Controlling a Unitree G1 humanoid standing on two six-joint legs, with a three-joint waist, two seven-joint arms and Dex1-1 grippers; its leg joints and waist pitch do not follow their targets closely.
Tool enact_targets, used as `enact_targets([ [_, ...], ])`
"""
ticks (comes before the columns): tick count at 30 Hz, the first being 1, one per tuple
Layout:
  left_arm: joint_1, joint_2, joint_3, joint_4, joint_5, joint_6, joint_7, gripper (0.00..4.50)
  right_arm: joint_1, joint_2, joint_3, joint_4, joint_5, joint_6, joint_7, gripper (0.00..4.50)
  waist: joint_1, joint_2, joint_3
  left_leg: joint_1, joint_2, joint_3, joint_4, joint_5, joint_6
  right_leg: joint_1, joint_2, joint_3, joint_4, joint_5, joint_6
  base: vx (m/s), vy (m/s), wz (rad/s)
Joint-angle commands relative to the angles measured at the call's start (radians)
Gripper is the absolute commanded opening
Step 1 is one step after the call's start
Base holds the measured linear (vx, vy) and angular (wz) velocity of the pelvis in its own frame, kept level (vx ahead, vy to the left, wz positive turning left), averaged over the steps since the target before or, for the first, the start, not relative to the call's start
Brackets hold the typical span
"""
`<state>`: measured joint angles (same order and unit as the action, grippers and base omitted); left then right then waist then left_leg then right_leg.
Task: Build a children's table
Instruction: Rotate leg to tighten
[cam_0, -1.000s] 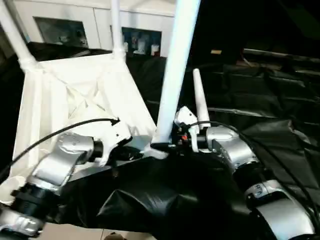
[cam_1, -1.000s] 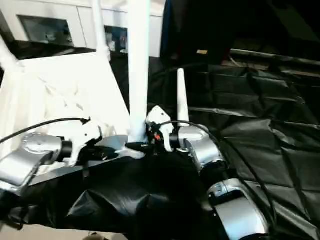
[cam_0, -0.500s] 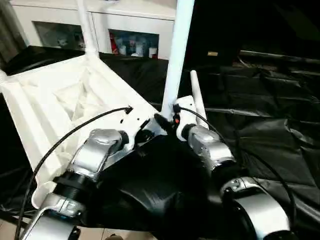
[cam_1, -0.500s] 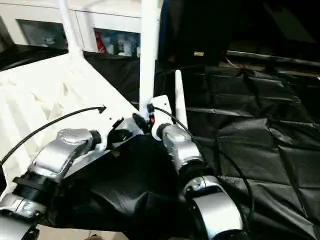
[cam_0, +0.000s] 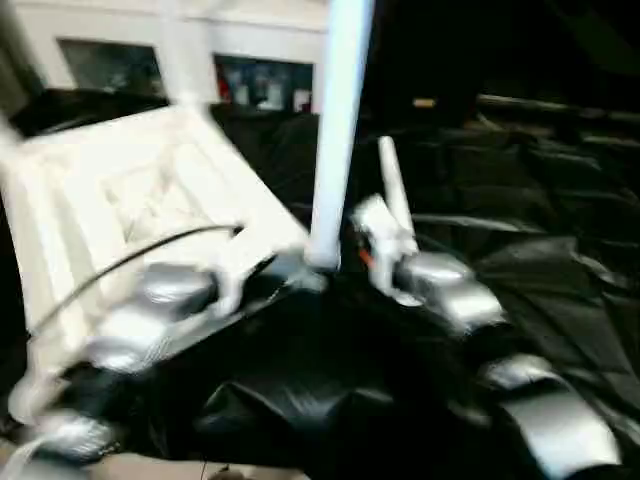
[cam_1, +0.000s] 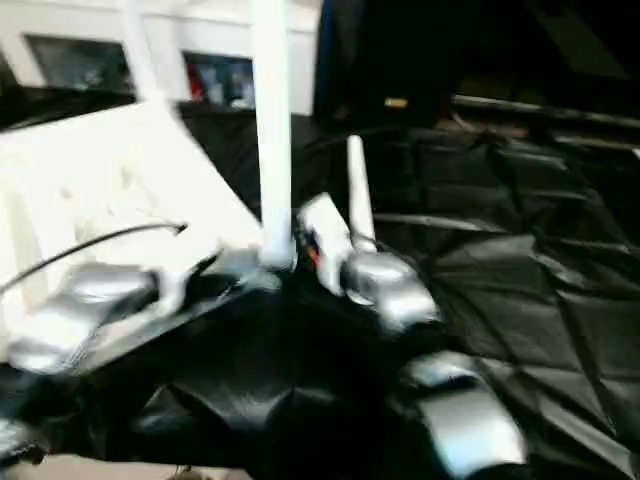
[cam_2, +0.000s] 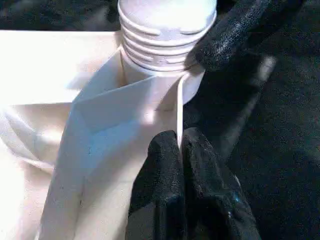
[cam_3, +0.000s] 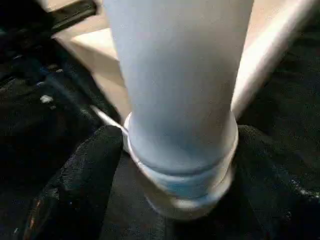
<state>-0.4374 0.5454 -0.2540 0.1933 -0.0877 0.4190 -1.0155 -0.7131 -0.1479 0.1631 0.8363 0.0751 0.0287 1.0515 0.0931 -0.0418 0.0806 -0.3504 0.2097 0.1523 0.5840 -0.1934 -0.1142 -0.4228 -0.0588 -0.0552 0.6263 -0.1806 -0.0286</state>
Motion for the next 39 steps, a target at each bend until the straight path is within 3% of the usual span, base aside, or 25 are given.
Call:
enact_targets([
  [1, 0.008, 0.000, -0.034, -0.039, -0.030, -0.005, -0.055, 0.00, -0.008, -0.017, 0.017, -0.024, -0.007, -0.015, 0.069, 3.71, 0.000, 0.022, -0.075, 0.000, 0.015, 0.013, -0.063, -0.119, 0.053, 0.067, -0.068, 0.045, -0.061, -0.099, -0.256, 0.000, 0.000, 0.00],
  [7, 0.028, 0.032, -0.035, -0.065, -0.050, -0.011, -0.109, 0.00, -0.008, -0.055, 0.026, -0.041, 0.016, -0.015, 0.142, 3.71, 0.002, 0.025, -0.076, 0.000, 0.015, 0.011, -0.064, -0.159, 0.033, 0.070, -0.067, 0.043, -0.060, -0.108, -0.263, 0.000, 0.000, 0.00],
  [9, 0.032, 0.032, -0.034, -0.065, -0.049, -0.013, -0.113, 0.00, -0.007, -0.053, 0.027, -0.044, 0.017, -0.011, 0.148, 3.47, 0.003, 0.023, -0.076, -0.001, 0.016, 0.010, -0.064, -0.160, 0.025, 0.072, -0.069, 0.044, -0.063, -0.143, -0.250, 0.000, 0.000, 0.00],
  [12, 0.031, 0.030, -0.033, -0.059, -0.043, -0.017, -0.113, 0.00, -0.003, -0.049, 0.032, -0.049, 0.014, -0.008, 0.157, 3.34, 0.003, 0.024, -0.078, -0.001, 0.016, 0.010, -0.063, -0.145, 0.024, 0.071, -0.068, 0.044, -0.061, -0.123, -0.251, 0.000, 0.000, 0.00],
  [17, 0.028, 0.028, -0.026, -0.042, -0.038, -0.026, -0.104, 0.00, 0.005, -0.040, 0.027, -0.048, 0.014, 0.003, 0.162, 2.82, 0.003, 0.018, -0.079, -0.001, 0.015, 0.012, -0.061, -0.125, 0.030, 0.073, -0.067, 0.043, -0.058, -0.099, -0.255, 0.000, 0.000, 0.00],
  [22, 0.025, 0.006, -0.007, -0.032, -0.029, -0.006, -0.036, 0.00, 0.022, -0.011, 0.009, -0.038, 0.012, 0.024, 0.065, 2.75, 0.000, 0.013, -0.076, -0.001, 0.015, 0.012, -0.064, -0.137, 0.024, 0.071, -0.070, 0.044, -0.062, -0.147, -0.240, 0.000, 0.000, 0.00],
  [25, 0.007, -0.029, 0.014, -0.004, -0.016, 0.022, 0.042, 0.00, 0.016, 0.026, -0.024, 0.006, 0.001, 0.020, -0.081, 2.75, -0.004, 0.014, -0.072, -0.001, 0.013, 0.010, -0.067, -0.172, 0.000, 0.069, -0.070, 0.045, -0.072, -0.237, -0.212, 0.000, 0.000, 0.00],
  [26, -0.024, -0.087, 0.038, 0.042, 0.005, 0.051, 0.153, 0.00, 0.014, 0.082, -0.063, 0.056, 0.000, 0.037, -0.253, 2.74, -0.009, 0.011, -0.072, -0.004, 0.011, 0.010, -0.068, -0.171, -0.005, 0.070, -0.070, 0.046, -0.073, -0.268, -0.196, 0.000, 0.000, 0.00],
  [27, -0.037, -0.112, 0.042, 0.061, 0.016, 0.061, 0.195, 0.00, 0.015, 0.107, -0.076, 0.073, -0.002, 0.043, -0.324, 2.74, -0.009, 0.012, -0.069, 0.003, 0.011, 0.011, -0.068, -0.185, -0.018, 0.063, -0.070, 0.047, -0.080, -0.305, -0.181, 0.000, 0.000, 0.00],
  [29, -0.058, -0.153, 0.049, 0.095, 0.036, 0.084, 0.275, 0.00, 0.018, 0.147, -0.085, 0.091, -0.007, 0.056, -0.417, 2.74, -0.008, 0.014, -0.072, 0.000, 0.010, 0.007, -0.069, -0.182, -0.025, 0.066, -0.072, 0.045, -0.079, -0.321, -0.166, 0.000, 0.000, 0.00],
  [32, -0.085, -0.217, 0.052, 0.130, 0.051, 0.100, 0.358, 0.00, 0.012, 0.213, -0.084, 0.112, -0.014, 0.051, -0.498, 2.74, -0.006, 0.013, -0.068, 0.004, 0.008, 0.009, -0.070, -0.209, -0.014, 0.059, -0.070, 0.046, -0.087, -0.343, -0.157, 0.000, 0.000, 0.00],
  [35, -0.105, -0.260, 0.045, 0.142, 0.056, 0.107, 0.384, 0.00, 0.002, 0.252, -0.059, 0.120, -0.029, 0.012, -0.484, 2.74, -0.003, 0.014, -0.070, 0.004, 0.009, 0.007, -0.070, -0.220, -0.011, 0.060, -0.072, 0.046, -0.088, -0.361, -0.149, 0.000, 0.000, 0.00],
  [37, -0.112, -0.269, 0.035, 0.141, 0.055, 0.101, 0.371, 0.00, -0.015, 0.262, -0.079, 0.127, -0.003, 0.023, -0.446, 3.30, -0.003, 0.014, -0.070, 0.001, 0.009, 0.006, -0.072, -0.224, -0.003, 0.061, -0.072, 0.045, -0.087, -0.352, -0.147, 0.000, 0.000, 0.00],
  [39, -0.111, -0.265, 0.027, 0.138, 0.057, 0.095, 0.357, 0.00, -0.023, 0.260, -0.091, 0.125, 0.013, 0.036, -0.419, 3.46, -0.003, 0.016, -0.070, 0.001, 0.009, 0.005, -0.072, -0.225, 0.002, 0.061, -0.070, 0.045, -0.085, -0.335, -0.152, 0.000, 0.000, 0.00],
])
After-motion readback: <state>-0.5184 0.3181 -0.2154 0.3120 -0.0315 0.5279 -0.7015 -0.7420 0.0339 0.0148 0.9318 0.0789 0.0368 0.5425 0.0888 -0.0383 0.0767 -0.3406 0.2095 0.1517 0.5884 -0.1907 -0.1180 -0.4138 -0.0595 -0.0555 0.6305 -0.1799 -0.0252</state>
